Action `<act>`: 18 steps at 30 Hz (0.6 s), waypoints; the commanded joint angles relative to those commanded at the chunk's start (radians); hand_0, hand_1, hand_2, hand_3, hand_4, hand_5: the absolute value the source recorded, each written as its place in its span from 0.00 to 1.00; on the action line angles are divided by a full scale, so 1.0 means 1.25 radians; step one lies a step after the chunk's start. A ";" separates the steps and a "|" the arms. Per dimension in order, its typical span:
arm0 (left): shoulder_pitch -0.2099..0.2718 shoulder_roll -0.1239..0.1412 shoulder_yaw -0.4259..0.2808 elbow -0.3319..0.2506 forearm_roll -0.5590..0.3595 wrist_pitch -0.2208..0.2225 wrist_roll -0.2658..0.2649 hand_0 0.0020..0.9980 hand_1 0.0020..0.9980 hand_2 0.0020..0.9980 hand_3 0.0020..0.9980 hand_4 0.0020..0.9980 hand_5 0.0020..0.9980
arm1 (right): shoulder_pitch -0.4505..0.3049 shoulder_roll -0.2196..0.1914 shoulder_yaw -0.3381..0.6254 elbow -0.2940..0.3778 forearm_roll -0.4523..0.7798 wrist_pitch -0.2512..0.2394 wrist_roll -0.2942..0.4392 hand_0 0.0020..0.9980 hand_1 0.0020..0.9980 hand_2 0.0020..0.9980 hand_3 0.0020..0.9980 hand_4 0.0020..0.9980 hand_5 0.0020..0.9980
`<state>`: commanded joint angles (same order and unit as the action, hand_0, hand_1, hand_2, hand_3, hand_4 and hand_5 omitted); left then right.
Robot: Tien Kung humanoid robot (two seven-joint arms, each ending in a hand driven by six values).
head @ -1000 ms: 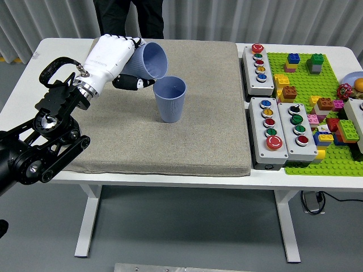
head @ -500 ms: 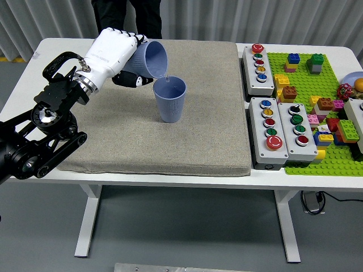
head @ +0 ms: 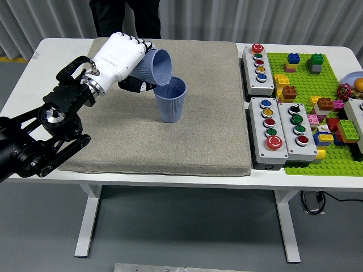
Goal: Pick cup pour cup place
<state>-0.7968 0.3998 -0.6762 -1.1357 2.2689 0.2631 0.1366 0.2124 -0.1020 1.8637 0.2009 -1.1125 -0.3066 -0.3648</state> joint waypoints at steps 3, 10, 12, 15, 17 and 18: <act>-0.005 0.002 0.009 -0.002 0.000 -0.002 0.004 0.44 0.43 0.50 0.52 0.81 0.28 | 0.000 0.000 -0.001 0.000 0.001 0.000 0.000 0.67 0.61 0.56 0.56 0.00 0.22; -0.025 0.010 0.023 -0.020 0.000 -0.013 0.019 0.44 0.43 0.50 0.52 0.81 0.28 | 0.002 -0.001 -0.002 0.000 0.001 -0.001 -0.001 0.67 0.61 0.56 0.56 0.00 0.22; -0.027 0.011 0.026 -0.020 0.000 -0.014 0.020 0.44 0.43 0.50 0.52 0.81 0.28 | 0.002 -0.001 -0.002 0.000 0.002 -0.001 -0.001 0.67 0.61 0.56 0.56 0.00 0.22; -0.038 0.018 0.042 -0.017 0.000 -0.014 0.022 0.44 0.43 0.50 0.52 0.81 0.28 | 0.001 -0.001 -0.004 0.000 0.002 -0.001 -0.001 0.67 0.61 0.56 0.56 0.00 0.22; -0.042 0.020 0.050 -0.017 0.000 -0.014 0.024 0.44 0.43 0.50 0.52 0.81 0.28 | 0.000 -0.001 -0.004 0.000 0.002 -0.001 -0.001 0.67 0.61 0.56 0.56 0.00 0.22; -0.046 0.023 0.057 -0.016 0.000 -0.015 0.029 0.44 0.43 0.50 0.52 0.81 0.28 | 0.000 -0.001 -0.004 0.000 0.002 -0.002 -0.001 0.67 0.61 0.56 0.56 0.00 0.22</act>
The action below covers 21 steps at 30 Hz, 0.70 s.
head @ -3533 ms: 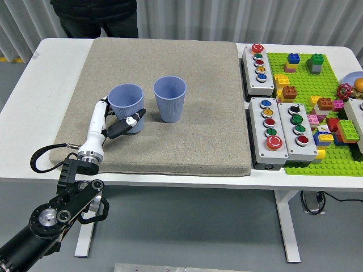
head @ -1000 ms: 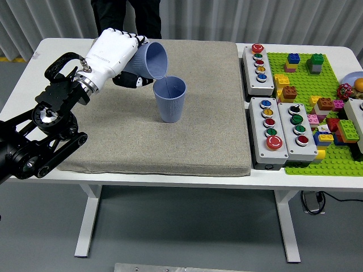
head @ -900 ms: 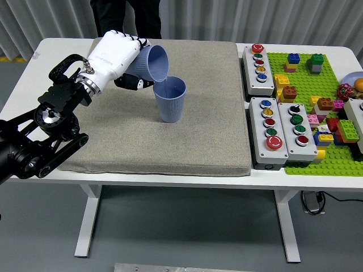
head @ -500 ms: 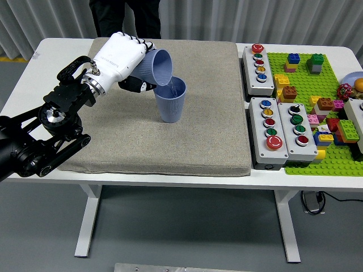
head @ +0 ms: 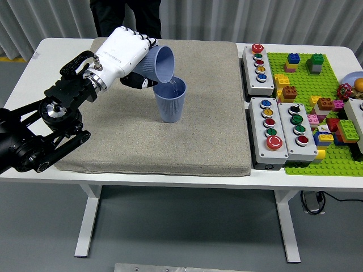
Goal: Pick cup pour cup place
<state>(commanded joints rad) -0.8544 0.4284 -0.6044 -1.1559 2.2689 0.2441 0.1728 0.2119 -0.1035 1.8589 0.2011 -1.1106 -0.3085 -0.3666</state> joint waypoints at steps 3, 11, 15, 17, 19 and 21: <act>-0.008 0.008 0.018 -0.002 0.000 -0.002 0.017 0.44 0.43 0.50 0.52 0.81 0.28 | -0.001 0.000 0.000 0.000 -0.001 0.000 0.000 0.67 0.61 0.56 0.56 0.00 0.22; -0.026 0.023 0.051 0.001 0.000 -0.006 0.029 0.44 0.43 0.50 0.52 0.81 0.28 | -0.003 0.001 0.001 0.000 -0.002 0.000 -0.002 0.67 0.61 0.56 0.56 0.00 0.22; -0.039 0.029 0.070 -0.007 0.000 -0.014 0.043 0.44 0.43 0.50 0.52 0.81 0.28 | -0.002 0.000 0.000 0.000 0.002 0.000 -0.001 0.67 0.61 0.56 0.56 0.00 0.22; -0.046 0.029 0.075 -0.010 0.000 -0.014 0.048 0.44 0.43 0.50 0.52 0.81 0.28 | -0.001 -0.001 -0.002 0.000 0.004 0.000 0.000 0.67 0.61 0.56 0.56 0.00 0.22; -0.048 0.030 0.078 -0.009 0.000 -0.015 0.049 0.44 0.43 0.50 0.52 0.81 0.28 | -0.001 -0.001 -0.002 0.000 0.005 0.000 0.000 0.67 0.61 0.56 0.56 0.00 0.22; -0.056 0.032 0.086 -0.007 0.000 -0.016 0.050 0.44 0.43 0.50 0.52 0.81 0.28 | 0.001 -0.002 -0.003 0.000 0.006 0.000 0.001 0.67 0.61 0.56 0.56 0.00 0.22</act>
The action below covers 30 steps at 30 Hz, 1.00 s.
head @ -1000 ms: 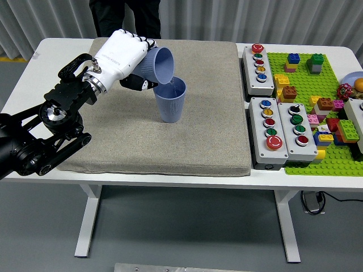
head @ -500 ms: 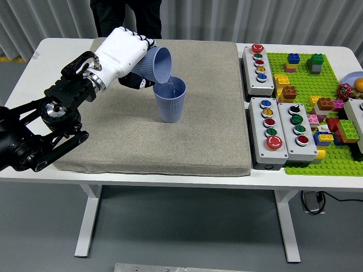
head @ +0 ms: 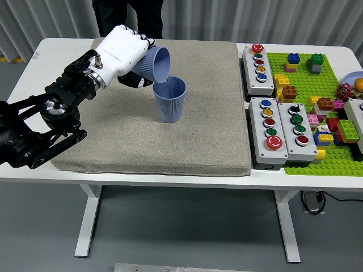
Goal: Pick cup pour cup place
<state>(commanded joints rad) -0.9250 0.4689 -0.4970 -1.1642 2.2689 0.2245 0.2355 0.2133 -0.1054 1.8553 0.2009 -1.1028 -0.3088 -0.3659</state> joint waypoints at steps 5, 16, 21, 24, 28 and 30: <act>-0.003 0.014 0.012 -0.006 0.000 -0.002 0.003 0.44 0.43 0.50 0.52 0.81 0.28 | 0.001 -0.002 -0.002 0.000 0.004 -0.001 0.002 0.67 0.61 0.56 0.56 0.00 0.22; -0.018 0.025 0.042 -0.007 0.000 -0.002 0.008 0.44 0.43 0.50 0.51 0.81 0.28 | 0.004 -0.003 -0.004 0.000 0.008 -0.002 0.002 0.67 0.61 0.56 0.56 0.00 0.22; -0.032 0.026 0.061 -0.010 0.000 -0.003 0.009 0.44 0.44 0.50 0.51 0.81 0.28 | 0.006 -0.003 -0.006 0.000 0.009 -0.002 0.002 0.67 0.61 0.56 0.56 0.00 0.22; -0.036 0.030 0.061 -0.014 0.000 -0.002 0.010 0.45 0.43 0.50 0.51 0.81 0.28 | 0.006 -0.004 -0.007 0.000 0.010 -0.003 0.003 0.67 0.61 0.56 0.56 0.00 0.22; -0.040 0.032 0.064 -0.016 0.000 -0.003 0.012 0.45 0.43 0.50 0.51 0.81 0.28 | 0.005 -0.004 -0.007 0.000 0.011 -0.003 0.003 0.67 0.61 0.56 0.56 0.00 0.22; -0.041 0.031 0.064 -0.016 0.000 -0.005 0.013 0.45 0.43 0.50 0.51 0.81 0.28 | 0.005 -0.004 -0.007 0.000 0.012 -0.004 0.003 0.67 0.61 0.56 0.56 0.00 0.22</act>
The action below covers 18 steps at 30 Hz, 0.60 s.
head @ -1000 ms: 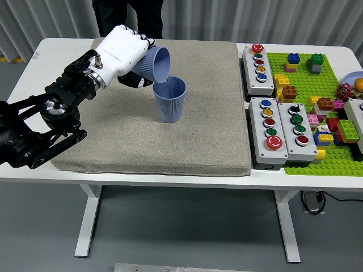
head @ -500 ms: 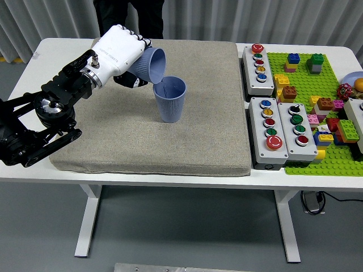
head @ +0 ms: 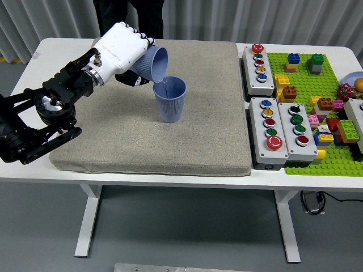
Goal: Pick cup pour cup place
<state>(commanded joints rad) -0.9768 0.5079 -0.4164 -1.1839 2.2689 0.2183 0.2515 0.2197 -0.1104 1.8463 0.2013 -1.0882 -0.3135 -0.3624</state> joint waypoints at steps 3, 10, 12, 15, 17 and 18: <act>-0.006 0.001 0.009 -0.002 0.000 0.000 0.000 0.45 0.43 0.50 0.51 0.81 0.28 | 0.001 0.000 -0.001 0.000 0.001 -0.001 0.000 0.67 0.61 0.56 0.56 0.00 0.22; -0.017 0.003 0.020 -0.004 0.000 -0.003 0.003 0.45 0.44 0.50 0.51 0.81 0.28 | 0.001 -0.001 -0.003 0.000 0.003 -0.002 0.000 0.67 0.61 0.56 0.56 0.00 0.22; -0.019 0.004 0.027 -0.004 0.000 -0.004 0.004 0.45 0.44 0.50 0.51 0.81 0.28 | 0.000 -0.001 -0.003 0.001 0.002 -0.002 -0.001 0.67 0.61 0.56 0.56 0.00 0.22; -0.020 0.004 0.031 -0.004 0.000 -0.004 0.004 0.45 0.44 0.50 0.51 0.81 0.28 | -0.002 0.000 -0.003 0.001 0.001 -0.002 -0.001 0.67 0.61 0.56 0.56 0.00 0.22; -0.020 0.004 0.034 -0.004 0.000 -0.003 0.006 0.45 0.44 0.50 0.51 0.81 0.28 | -0.004 0.000 -0.003 0.001 0.001 -0.002 -0.001 0.67 0.61 0.56 0.56 0.00 0.22; -0.020 0.004 0.036 -0.005 0.000 -0.003 0.007 0.45 0.44 0.50 0.51 0.81 0.28 | -0.005 0.000 -0.003 0.001 0.000 -0.002 -0.001 0.67 0.61 0.56 0.56 0.00 0.22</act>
<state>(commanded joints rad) -1.0025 0.5126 -0.3713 -1.1897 2.2689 0.2140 0.2602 0.2140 -0.1106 1.8420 0.2028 -1.0877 -0.3165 -0.3643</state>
